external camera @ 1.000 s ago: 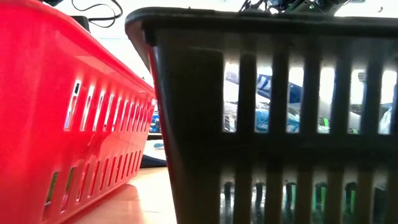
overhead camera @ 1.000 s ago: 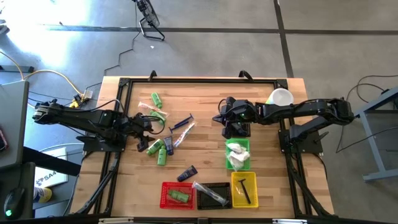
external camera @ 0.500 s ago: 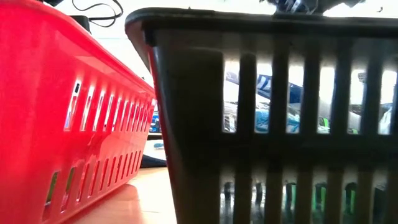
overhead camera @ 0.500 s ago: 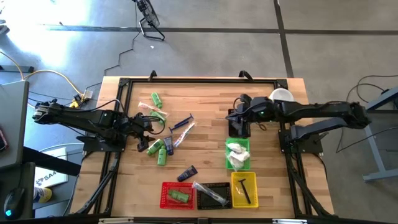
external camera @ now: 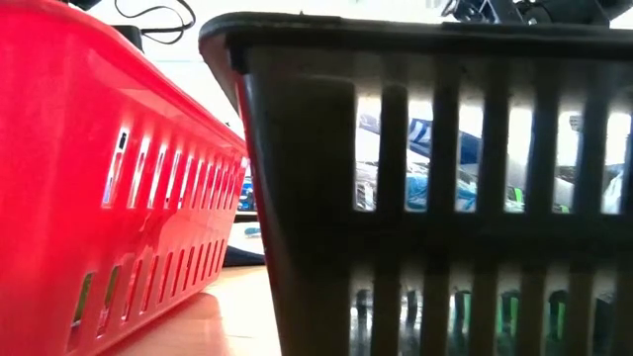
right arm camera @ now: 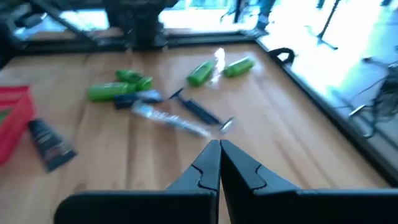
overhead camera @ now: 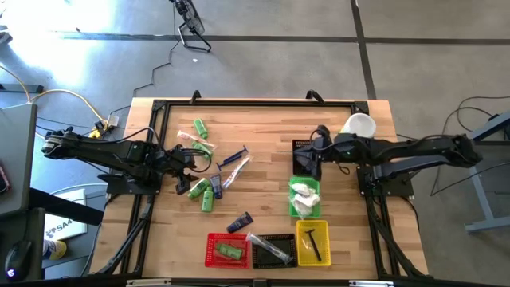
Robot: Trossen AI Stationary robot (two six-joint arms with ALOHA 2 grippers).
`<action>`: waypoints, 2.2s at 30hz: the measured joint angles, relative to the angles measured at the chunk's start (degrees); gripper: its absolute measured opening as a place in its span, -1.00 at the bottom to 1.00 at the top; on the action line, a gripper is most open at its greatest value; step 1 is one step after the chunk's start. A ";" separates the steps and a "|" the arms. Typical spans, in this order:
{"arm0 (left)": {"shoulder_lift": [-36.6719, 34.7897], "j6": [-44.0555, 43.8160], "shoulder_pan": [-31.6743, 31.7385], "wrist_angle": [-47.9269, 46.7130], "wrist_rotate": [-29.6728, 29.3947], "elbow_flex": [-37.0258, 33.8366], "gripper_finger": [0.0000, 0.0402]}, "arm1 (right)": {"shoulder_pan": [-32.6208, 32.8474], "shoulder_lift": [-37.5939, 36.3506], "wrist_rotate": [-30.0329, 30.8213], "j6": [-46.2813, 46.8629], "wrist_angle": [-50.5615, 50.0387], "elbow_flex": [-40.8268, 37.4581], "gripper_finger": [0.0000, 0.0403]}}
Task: Pick & Place Travel size toiletries
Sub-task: Put the green shampoo bottle into the red bin
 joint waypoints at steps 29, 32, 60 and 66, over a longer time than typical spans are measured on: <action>21.77 -9.41 0.00 -1.08 6.34 0.04 0.12 | -1.69 -4.77 6.15 -1.63 4.02 -3.16 -0.99; 23.47 -9.38 0.00 -0.75 7.95 0.05 0.12 | -1.69 -4.77 6.15 -1.63 4.02 -3.16 -0.99; 24.65 -12.04 0.00 3.28 9.99 0.02 0.12 | -1.69 -4.77 6.13 -1.63 4.00 -3.16 -0.99; 24.65 -13.34 0.00 3.24 10.21 0.02 0.12 | -1.69 -4.77 6.12 -1.63 4.00 -3.16 -0.99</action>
